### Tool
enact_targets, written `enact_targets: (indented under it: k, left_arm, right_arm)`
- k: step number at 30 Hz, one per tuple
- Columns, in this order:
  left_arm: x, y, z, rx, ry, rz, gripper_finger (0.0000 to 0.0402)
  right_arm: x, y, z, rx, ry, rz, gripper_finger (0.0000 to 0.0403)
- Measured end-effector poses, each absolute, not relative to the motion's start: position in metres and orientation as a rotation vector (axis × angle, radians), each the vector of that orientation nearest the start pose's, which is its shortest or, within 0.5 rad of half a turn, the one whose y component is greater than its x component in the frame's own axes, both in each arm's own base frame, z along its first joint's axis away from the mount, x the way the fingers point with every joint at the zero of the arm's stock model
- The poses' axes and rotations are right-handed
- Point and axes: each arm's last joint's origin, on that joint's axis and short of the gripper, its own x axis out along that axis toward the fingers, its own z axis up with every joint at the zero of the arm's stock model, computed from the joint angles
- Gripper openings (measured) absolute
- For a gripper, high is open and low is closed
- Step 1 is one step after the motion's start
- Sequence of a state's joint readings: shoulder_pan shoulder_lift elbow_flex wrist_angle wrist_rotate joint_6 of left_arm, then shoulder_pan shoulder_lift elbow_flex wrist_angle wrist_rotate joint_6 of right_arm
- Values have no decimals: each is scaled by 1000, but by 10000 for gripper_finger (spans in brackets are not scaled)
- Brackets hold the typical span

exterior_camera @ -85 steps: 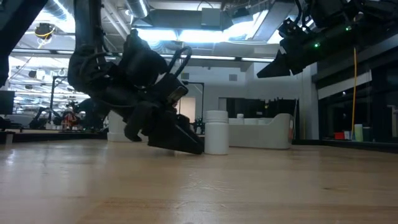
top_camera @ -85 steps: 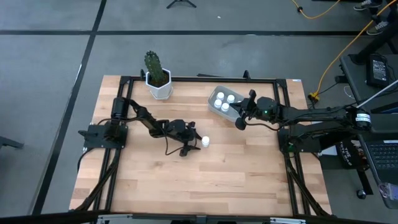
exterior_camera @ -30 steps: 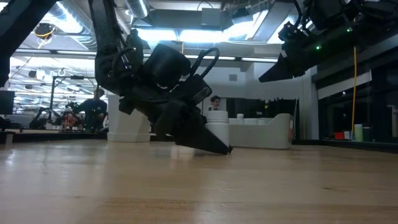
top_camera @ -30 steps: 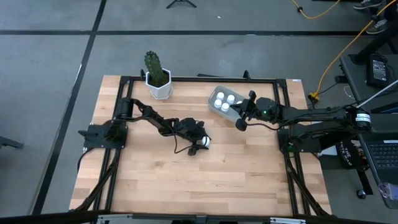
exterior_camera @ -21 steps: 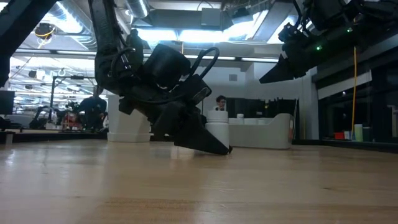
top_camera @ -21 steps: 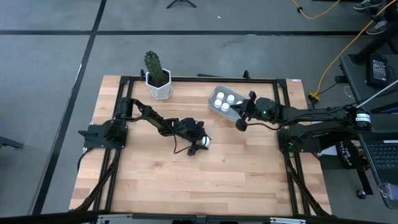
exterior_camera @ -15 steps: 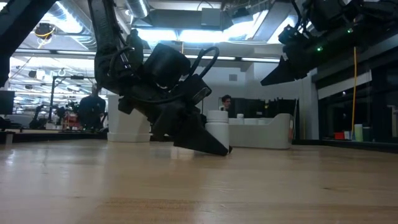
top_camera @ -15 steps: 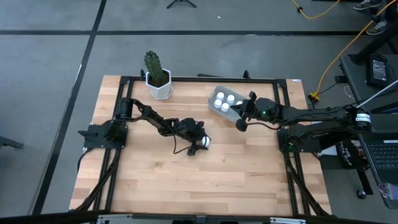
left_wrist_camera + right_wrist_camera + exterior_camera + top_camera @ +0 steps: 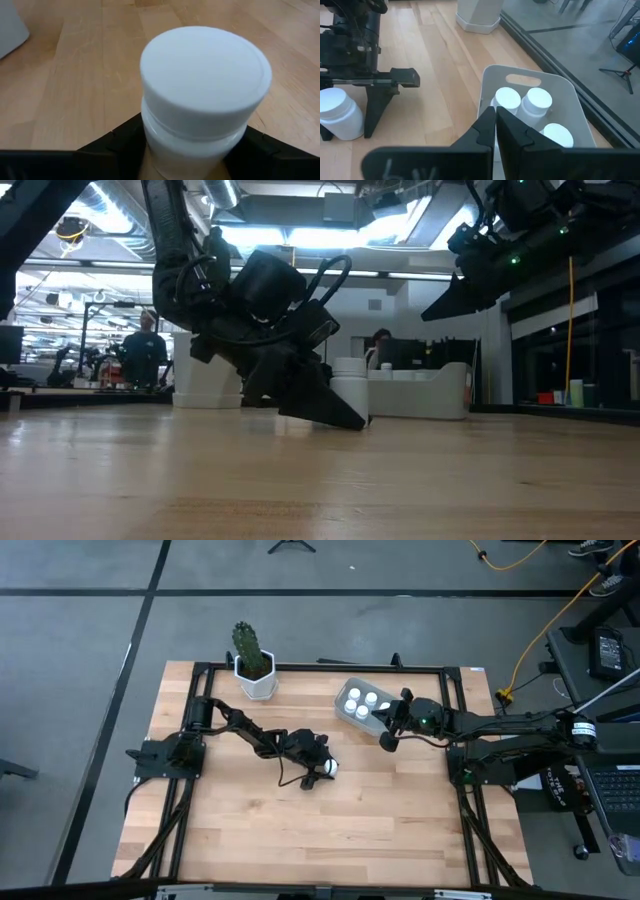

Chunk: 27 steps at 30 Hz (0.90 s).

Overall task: Pick and place pill bottles into a basket
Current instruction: Put the white pill bottle into the gray bin

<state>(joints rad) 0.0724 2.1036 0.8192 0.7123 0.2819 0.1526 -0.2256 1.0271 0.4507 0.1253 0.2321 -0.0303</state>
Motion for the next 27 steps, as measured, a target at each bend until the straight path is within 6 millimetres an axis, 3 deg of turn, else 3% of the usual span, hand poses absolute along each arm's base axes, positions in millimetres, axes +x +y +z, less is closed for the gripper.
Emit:
enact_targets:
  k: [14,27]
  left_arm:
    - [360,19,61,41,554,-253,214]
    - [360,19,61,35,551,-271,176]
  right_arm:
    - [201,-53,204,-31,461,-443,19]
    - [201,-53,205,-36,456,-443,19]
